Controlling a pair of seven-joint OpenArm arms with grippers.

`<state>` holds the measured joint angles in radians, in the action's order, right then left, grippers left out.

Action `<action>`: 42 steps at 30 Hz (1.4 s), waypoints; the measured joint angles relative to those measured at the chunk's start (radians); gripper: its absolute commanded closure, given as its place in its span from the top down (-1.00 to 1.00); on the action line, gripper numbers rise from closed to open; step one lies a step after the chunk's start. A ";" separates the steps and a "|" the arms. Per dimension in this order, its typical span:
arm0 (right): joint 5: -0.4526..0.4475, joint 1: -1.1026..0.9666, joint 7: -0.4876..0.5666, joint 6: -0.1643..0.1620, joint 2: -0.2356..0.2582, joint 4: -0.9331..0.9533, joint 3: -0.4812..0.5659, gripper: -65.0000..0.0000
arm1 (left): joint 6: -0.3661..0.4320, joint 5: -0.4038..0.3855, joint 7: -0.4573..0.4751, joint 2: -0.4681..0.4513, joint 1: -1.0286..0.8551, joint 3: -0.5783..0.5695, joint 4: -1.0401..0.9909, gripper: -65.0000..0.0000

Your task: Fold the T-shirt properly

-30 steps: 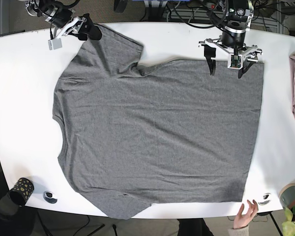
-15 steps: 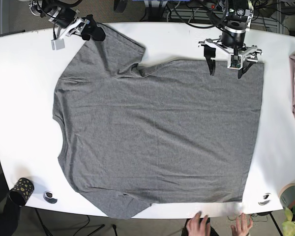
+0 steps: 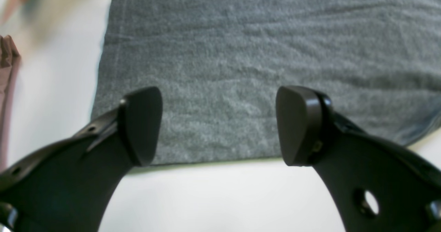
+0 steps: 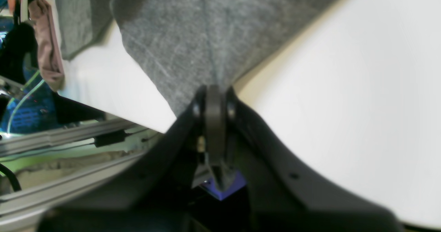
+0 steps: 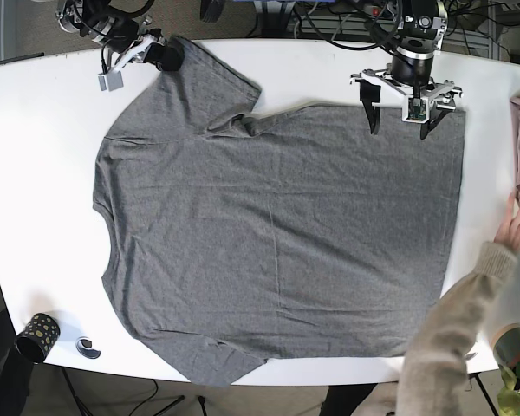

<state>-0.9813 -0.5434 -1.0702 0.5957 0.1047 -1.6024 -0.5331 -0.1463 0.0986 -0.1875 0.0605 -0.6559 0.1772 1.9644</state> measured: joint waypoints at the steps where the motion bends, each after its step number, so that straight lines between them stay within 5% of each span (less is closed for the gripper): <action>1: 0.002 0.000 0.000 0.000 0.000 0.000 0.000 -1.00 | 0.000 -0.034 -0.005 0.000 0.000 0.000 0.000 0.52; 10: 0.059 -0.013 -0.006 -0.013 0.002 -0.076 -0.004 -1.00 | 0.020 -0.482 -0.243 -0.074 0.050 0.200 0.000 0.74; 15: 0.062 -0.018 -0.008 -0.013 0.004 -0.097 -0.003 -1.00 | -0.078 -0.751 -0.386 -0.114 0.055 0.358 -0.025 0.73; 17: 0.061 -0.016 -0.007 -0.012 0.006 -0.097 -0.003 -1.00 | -0.102 -0.793 -0.426 -0.117 0.062 0.407 -0.052 0.73; 24: 0.061 -0.016 -0.008 -0.012 0.003 -0.097 -0.002 -1.00 | -0.194 -0.817 -0.568 -0.138 0.121 0.523 -0.183 0.73; 42: 0.061 -0.016 -0.007 -0.013 0.011 -0.097 -0.002 -1.00 | -0.285 -0.840 -0.543 -0.148 0.245 0.565 -0.405 0.71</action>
<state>-0.9203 -0.5591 -1.0775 0.5831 0.1154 -1.6993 -0.5354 -0.4313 -0.7418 -0.7303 -0.0872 -0.4114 0.7418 1.5597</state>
